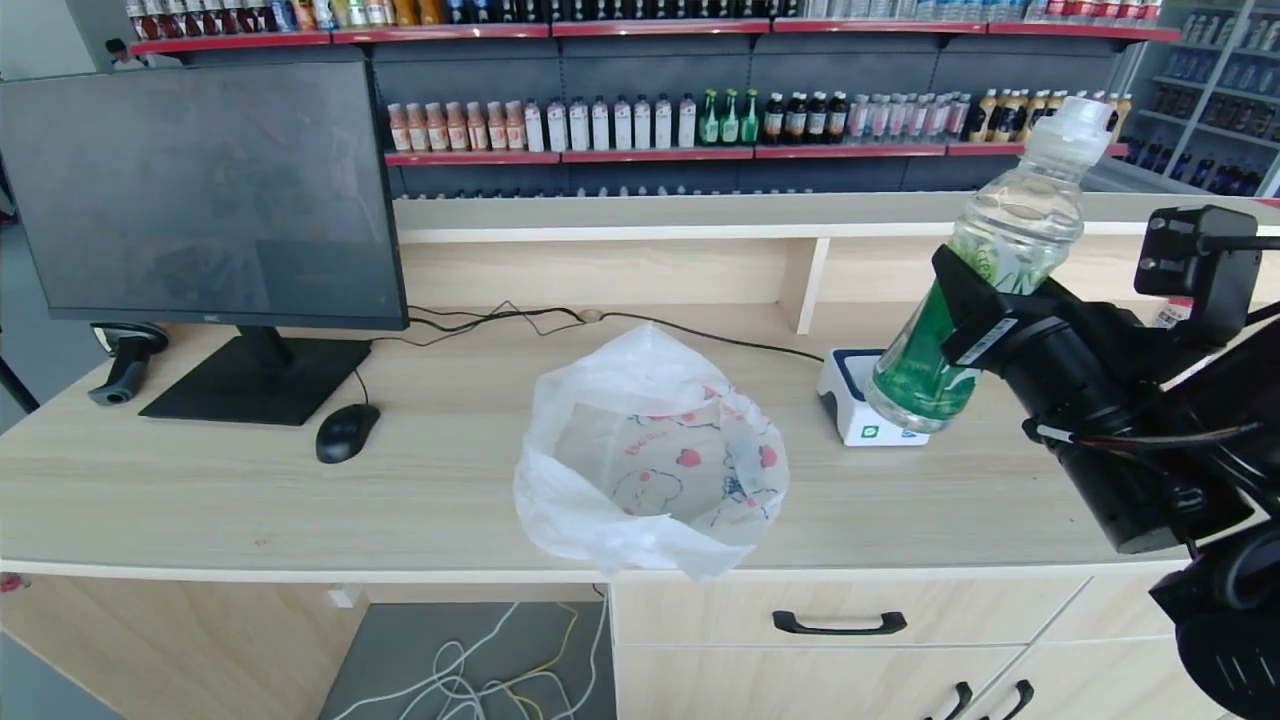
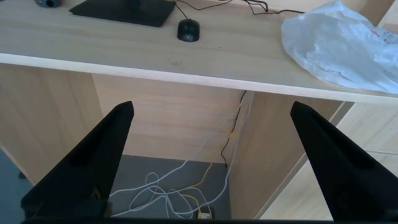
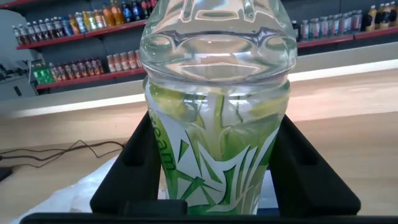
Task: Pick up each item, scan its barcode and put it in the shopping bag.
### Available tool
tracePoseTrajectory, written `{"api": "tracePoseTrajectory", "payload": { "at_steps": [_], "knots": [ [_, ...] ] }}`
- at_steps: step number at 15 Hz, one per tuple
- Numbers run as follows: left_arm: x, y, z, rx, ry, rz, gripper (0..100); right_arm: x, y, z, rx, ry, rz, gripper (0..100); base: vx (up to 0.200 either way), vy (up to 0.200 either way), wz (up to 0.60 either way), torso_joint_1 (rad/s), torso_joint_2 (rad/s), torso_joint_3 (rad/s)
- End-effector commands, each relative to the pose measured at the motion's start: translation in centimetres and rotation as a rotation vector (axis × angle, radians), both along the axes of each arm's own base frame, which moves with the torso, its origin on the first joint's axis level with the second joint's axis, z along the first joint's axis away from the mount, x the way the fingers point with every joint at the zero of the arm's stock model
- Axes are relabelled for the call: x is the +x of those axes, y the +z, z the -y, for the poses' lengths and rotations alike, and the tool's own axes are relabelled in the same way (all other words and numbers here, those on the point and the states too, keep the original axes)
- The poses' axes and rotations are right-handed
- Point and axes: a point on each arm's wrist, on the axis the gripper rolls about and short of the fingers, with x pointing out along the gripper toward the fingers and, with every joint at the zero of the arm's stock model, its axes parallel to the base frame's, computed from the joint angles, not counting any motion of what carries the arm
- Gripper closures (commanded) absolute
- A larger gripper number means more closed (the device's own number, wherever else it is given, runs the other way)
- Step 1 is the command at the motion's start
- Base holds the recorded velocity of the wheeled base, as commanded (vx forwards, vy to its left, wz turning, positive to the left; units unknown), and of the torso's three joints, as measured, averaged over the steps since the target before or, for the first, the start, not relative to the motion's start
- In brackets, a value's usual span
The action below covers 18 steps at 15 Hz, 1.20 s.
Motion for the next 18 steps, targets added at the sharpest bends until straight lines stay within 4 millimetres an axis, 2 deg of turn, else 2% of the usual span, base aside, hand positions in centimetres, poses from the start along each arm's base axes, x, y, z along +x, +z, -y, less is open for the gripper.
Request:
{"api": "tracePoseTrajectory", "payload": {
  "at_steps": [1,9,15,18],
  "knots": [
    [0.01,0.01,0.0,-0.002,0.001,-0.001,0,0.03,-0.17,-0.3,-0.002,0.008,-0.005,100,0.0,0.2,0.0,0.002,0.0,-0.002],
    [0.01,0.01,0.0,-0.002,0.001,-0.001,0,-0.66,0.13,-1.12,-0.007,0.044,0.006,100,0.0,0.0,0.0,0.0,0.0,0.0],
    [0.01,0.01,0.0,0.0,0.001,-0.001,0,-0.83,0.04,-1.07,-0.015,0.042,0.002,100,0.0,0.0,0.6,0.003,0.0,-0.001],
    [0.01,0.01,0.0,-0.002,0.001,-0.001,0,-0.75,-0.09,-1.22,-0.02,0.045,-0.002,100,0.0,0.0,0.0,0.0,0.0,0.0]
  ]
}}
